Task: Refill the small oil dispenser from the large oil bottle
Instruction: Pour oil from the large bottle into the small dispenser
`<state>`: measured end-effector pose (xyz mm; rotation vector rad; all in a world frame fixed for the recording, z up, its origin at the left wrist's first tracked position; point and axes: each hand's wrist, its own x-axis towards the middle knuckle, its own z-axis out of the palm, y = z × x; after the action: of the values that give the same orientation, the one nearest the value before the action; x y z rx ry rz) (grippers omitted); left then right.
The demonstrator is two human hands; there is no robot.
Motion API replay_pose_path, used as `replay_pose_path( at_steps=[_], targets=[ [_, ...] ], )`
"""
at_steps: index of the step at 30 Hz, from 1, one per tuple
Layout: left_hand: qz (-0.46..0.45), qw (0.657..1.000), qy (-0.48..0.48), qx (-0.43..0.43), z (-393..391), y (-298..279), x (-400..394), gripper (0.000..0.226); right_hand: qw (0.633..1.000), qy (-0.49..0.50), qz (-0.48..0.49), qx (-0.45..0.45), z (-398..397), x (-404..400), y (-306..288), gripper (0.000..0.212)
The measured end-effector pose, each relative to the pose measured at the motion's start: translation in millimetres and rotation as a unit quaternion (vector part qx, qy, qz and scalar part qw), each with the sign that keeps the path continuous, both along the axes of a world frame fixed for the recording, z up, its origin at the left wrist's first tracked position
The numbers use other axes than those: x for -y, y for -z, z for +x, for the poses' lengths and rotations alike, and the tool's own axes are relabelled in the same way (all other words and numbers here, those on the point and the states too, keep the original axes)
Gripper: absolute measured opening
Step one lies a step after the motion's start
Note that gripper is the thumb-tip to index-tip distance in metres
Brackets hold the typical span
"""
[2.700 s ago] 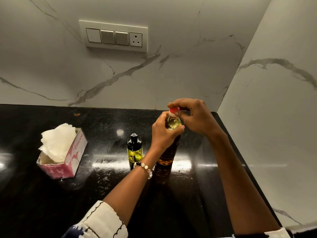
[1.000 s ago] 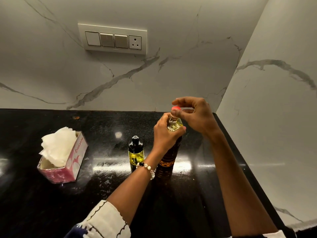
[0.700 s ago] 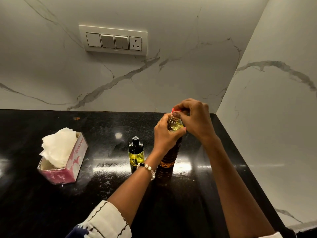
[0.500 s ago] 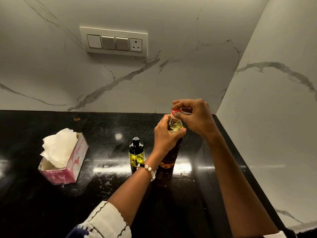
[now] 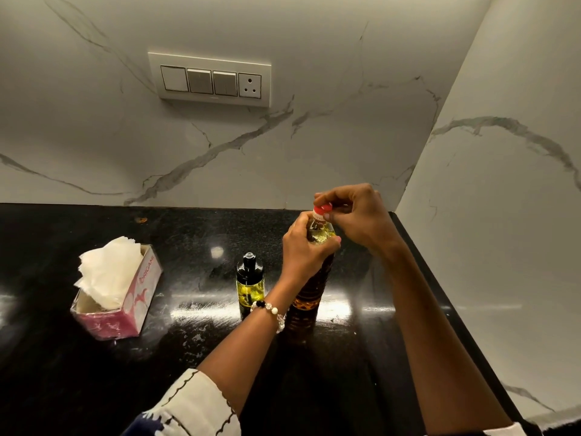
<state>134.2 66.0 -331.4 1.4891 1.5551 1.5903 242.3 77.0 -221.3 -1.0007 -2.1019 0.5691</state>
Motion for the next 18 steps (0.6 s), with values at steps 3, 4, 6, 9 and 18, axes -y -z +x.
replay_pose_path(
  at_steps=[3, 4, 6, 9, 18],
  targets=[
    [-0.004, 1.0, 0.004, 0.001, 0, 0, -1, 0.044, 0.999, 0.032, 0.024, -0.02, -5, 1, 1, 0.03],
    [-0.004, 1.0, 0.004, -0.001, 0, 0, -2, 0.045, 0.997, 0.054, 0.052, -0.008, -8, 2, 3, 0.031],
    [0.0, 1.0, 0.002, -0.007, -1, 2, -3, 0.046, 0.993, 0.075, 0.086, 0.019, -11, 2, 6, 0.029],
    [0.004, 1.0, -0.001, -0.004, -1, 1, -2, 0.045, 0.995, 0.051, 0.074, 0.036, -9, 1, 2, 0.022],
    [0.008, 1.0, 0.006, 0.0, 0, 2, -2, 0.045, 1.0, -0.006, 0.007, -0.005, -5, -1, -1, 0.03]
  ],
)
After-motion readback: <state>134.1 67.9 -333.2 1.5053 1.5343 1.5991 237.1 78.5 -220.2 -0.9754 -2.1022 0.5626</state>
